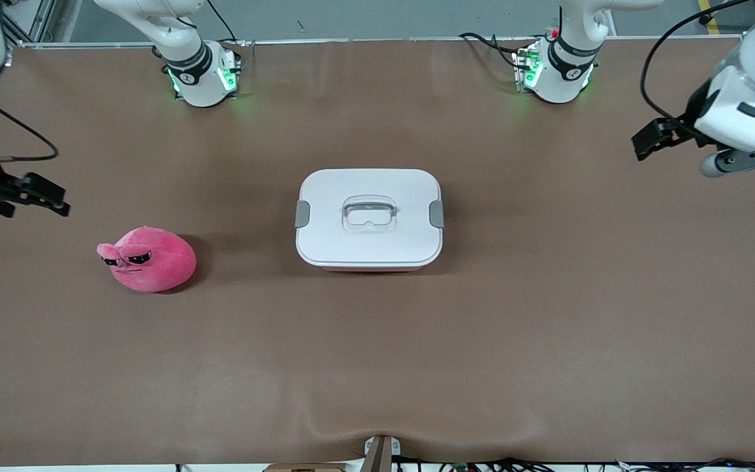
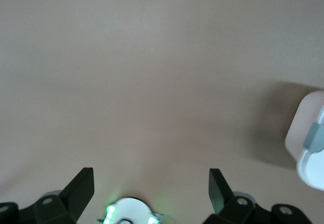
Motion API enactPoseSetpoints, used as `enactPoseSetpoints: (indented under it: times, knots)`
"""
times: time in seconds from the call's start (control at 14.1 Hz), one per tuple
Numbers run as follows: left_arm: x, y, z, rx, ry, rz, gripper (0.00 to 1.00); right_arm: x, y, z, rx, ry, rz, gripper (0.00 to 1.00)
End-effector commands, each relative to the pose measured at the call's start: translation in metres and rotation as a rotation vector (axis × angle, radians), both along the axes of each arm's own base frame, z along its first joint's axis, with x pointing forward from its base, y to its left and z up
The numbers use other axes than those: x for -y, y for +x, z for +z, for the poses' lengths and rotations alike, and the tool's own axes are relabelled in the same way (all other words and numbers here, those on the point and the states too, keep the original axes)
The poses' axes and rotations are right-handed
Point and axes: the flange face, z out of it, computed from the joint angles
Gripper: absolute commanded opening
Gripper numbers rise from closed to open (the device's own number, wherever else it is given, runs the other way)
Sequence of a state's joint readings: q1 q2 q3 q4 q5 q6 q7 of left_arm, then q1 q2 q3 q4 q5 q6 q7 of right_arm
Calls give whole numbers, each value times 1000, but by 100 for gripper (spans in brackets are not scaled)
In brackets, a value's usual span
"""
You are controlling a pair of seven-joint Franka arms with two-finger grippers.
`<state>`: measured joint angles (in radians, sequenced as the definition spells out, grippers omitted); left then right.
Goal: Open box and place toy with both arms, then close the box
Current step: 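Move the right gripper to the pink plush while the left gripper approaches the box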
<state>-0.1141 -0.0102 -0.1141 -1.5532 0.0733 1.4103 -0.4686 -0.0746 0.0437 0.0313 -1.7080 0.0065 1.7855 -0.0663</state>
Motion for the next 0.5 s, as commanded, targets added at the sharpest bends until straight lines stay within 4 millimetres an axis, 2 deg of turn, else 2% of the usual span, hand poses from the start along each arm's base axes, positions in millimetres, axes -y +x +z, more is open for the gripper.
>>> enactPoseSetpoints:
  times: [0.0, 0.14, 0.28, 0.42]
  knots:
    - [20, -4, -8, -16, -22, 144, 100, -9, -3, -37, 8, 8, -2, 100]
    - [34, -3, -14, -38, -71, 244, 100, -9, -1, -57, 3, 8, 8, 100]
    - [59, -4, -23, -41, -55, 323, 100, -10, 5, -74, -24, 10, 14, 100]
    - [87, -5, -33, -33, -40, 410, 100, -17, 13, -100, -64, 11, 35, 100]
